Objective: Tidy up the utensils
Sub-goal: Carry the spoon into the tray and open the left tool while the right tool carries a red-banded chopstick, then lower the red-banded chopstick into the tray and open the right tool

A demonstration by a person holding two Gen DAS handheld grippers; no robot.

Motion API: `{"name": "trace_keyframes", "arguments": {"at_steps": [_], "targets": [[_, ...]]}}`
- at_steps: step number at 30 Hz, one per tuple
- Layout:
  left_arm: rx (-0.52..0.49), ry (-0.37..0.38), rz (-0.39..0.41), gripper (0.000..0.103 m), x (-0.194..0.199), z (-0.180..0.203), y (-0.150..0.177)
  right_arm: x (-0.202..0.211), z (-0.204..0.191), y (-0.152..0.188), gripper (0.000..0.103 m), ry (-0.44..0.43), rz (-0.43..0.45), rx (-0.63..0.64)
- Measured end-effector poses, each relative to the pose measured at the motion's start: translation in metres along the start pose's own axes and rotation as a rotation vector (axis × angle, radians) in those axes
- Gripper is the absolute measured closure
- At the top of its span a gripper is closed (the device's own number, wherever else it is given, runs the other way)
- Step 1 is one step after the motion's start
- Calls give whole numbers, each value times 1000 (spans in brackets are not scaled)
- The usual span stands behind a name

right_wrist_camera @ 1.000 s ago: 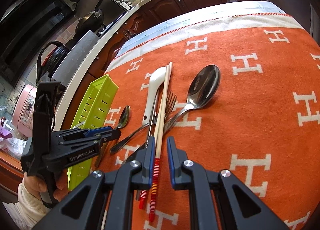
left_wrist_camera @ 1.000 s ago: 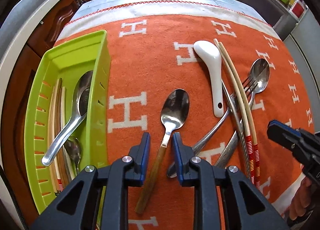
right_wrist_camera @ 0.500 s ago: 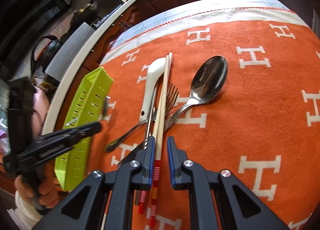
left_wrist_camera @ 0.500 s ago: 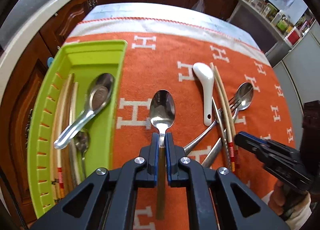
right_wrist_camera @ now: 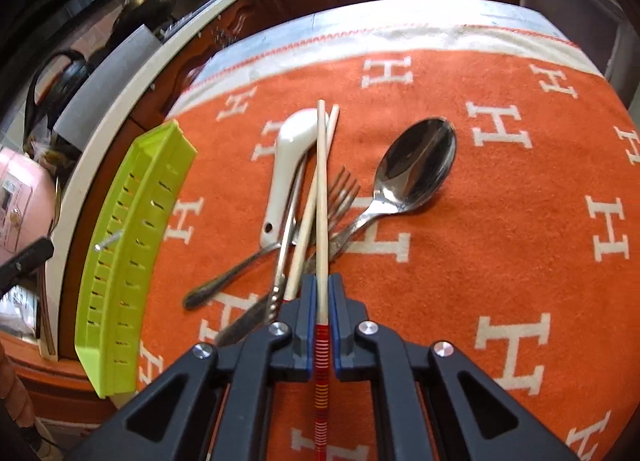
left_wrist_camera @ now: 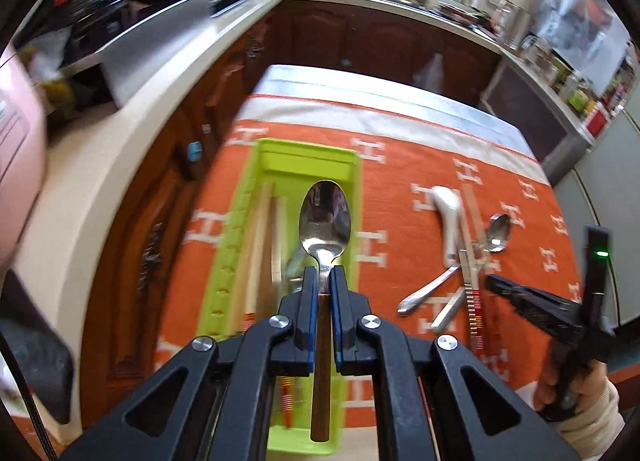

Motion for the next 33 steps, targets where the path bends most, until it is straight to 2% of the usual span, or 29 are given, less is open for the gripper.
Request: {"name": "trace_keyframes", "arguments": {"at_steps": [4,9,12,19,22,26,33], "targets": [[28,-36,-20,99,-7,-24,10,20,-13,0,98,-24,34,-6],[40,-86,-46,99,-27,-41,20,30,-53,0,98,-177,-24,20],[66,-42,-63,99,-39,-49,23,26,-87,1,98,-247,-56,59],[123,-6,-71,96,-44,-64,26,7,-148,2,97,-331,-87,107],[134,-5,-17,91,-29,-70,26,-7,-163,0,97,-343,-109,93],[156,-46,38,90,-14,-77,26,-21,-177,0,97,-342,-133,66],[171,-65,36,89,-13,-85,31,-38,-195,6,96,-320,-172,52]]}}
Point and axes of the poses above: each gripper's, at about its wrist camera, not at the fingertips, and x roughly against the way its jaws point, z to its right, y to its underside, the point moved 1 cm from there along -x, roughly the way its jaws point, and after that the axes turned 4 degrees about y, right-handed, at the moved point
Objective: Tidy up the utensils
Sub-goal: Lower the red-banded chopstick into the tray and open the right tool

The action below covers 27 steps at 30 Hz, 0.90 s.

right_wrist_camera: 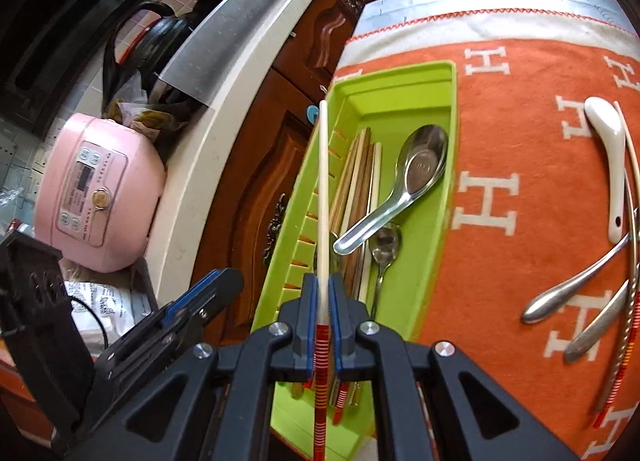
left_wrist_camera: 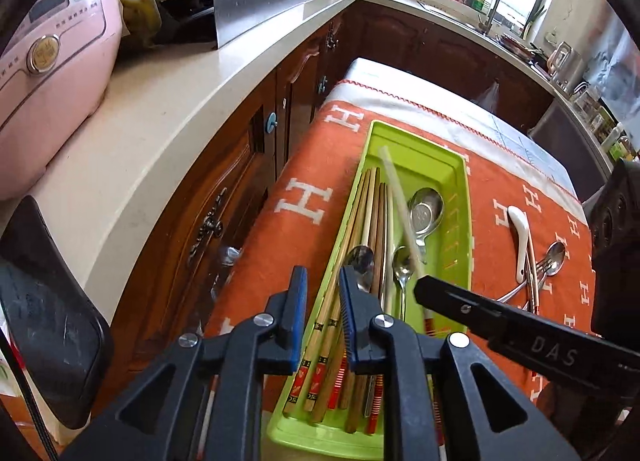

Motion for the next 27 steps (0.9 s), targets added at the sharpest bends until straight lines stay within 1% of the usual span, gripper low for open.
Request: {"name": "trace_keyframes", "arguments": {"at_steps": [7,9,13,14,15,20,27], "targets": [[-2,5,-10,88,-1,0,6,3,-4,8,96,16,-6,46],[-10,10,-10,88,0,3,6,8,-4,9,96,30,2,66],[-38,21,-12,87,2,13,8,23,-1,16,96,89,39,136],[-43,27,-12,83,2,17,8,29,1,18,96,98,50,150],[-50,31,-12,82,3,21,9,33,4,20,96,108,59,159],[-96,61,-12,82,7,42,11,63,26,28,96,155,118,179],[-185,144,-31,82,10,93,18,102,61,34,96,220,191,180]]}}
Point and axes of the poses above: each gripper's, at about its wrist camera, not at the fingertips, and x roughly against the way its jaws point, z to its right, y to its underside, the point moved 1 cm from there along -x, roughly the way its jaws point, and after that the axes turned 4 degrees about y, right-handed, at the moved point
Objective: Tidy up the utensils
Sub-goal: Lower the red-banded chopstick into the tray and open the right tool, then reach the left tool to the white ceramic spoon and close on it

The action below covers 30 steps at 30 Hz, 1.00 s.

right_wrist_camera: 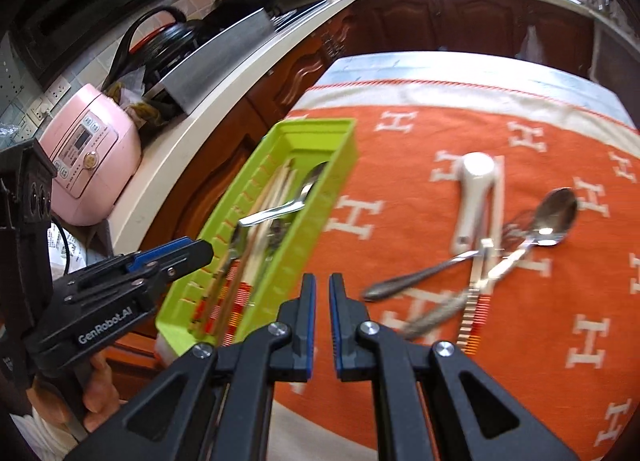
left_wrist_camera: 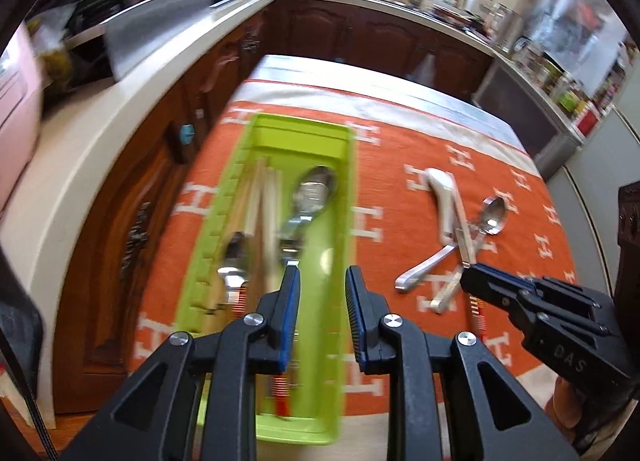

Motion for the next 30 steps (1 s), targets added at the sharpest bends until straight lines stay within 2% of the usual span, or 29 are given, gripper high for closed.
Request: {"name": "trace_keyframes", "arguments": {"at_steps": [7,14,22,30], "targets": [[-94,85,-57,82,-23,57,-2,18,49,6,96,43,47,-74],[-107,151,-149,82,-67,86,-17,19,94,12,96,51,57,-160],[-16,261,-195,82,-122,99,-58,7,130,14,96,22,51,-243],[168,346,-287,82,-186,95,-77,-6,160,15,96,-26,32,-319]]}}
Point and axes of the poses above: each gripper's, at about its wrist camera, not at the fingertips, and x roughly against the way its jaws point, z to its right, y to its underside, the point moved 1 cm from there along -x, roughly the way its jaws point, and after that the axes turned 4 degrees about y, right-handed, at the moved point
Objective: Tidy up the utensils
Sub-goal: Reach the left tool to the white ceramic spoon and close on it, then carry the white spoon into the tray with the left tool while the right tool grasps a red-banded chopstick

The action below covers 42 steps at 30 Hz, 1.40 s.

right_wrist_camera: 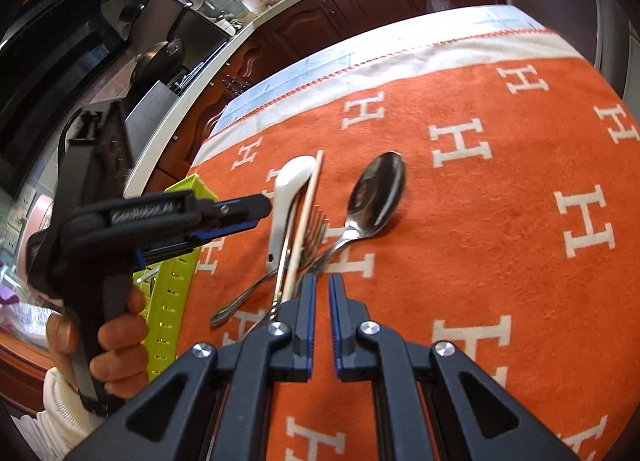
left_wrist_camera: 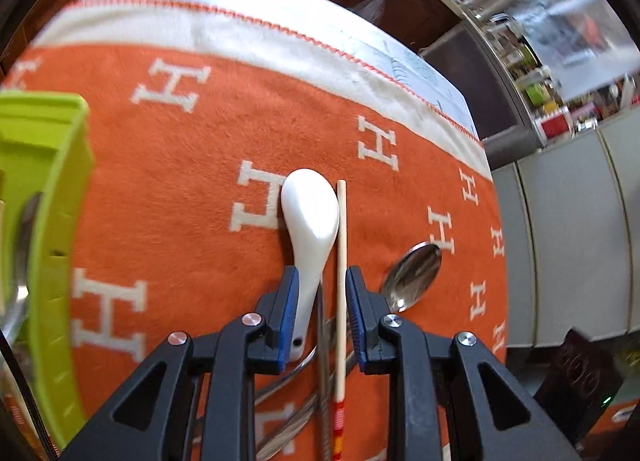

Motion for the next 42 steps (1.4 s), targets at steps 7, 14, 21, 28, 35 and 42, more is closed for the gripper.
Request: {"name": "trace_keyframes", "arguments": {"at_steps": [7,14,21,28,35,42], "targets": [[89,70,-13,82,-20,-6,-8,-10,19,0,96,-16,-21,-47],[-1,-83,56,90,-23,18,-7,-17,24,4,96,-26,-37,-51],[-97,-168,114,93,-9,39,-5,-18,22,1,96,-34,-39,-45],[-131,-228,130,96,6,29,-2,-19,16,1,96,-42,-41,-37],[-158,-296,131,97,4,14,3,-18,16,1,96,-37,-39,-36],[-167,-296,155,95,-1,9,4,-18,12,2,96,-40,-44,-22]]}}
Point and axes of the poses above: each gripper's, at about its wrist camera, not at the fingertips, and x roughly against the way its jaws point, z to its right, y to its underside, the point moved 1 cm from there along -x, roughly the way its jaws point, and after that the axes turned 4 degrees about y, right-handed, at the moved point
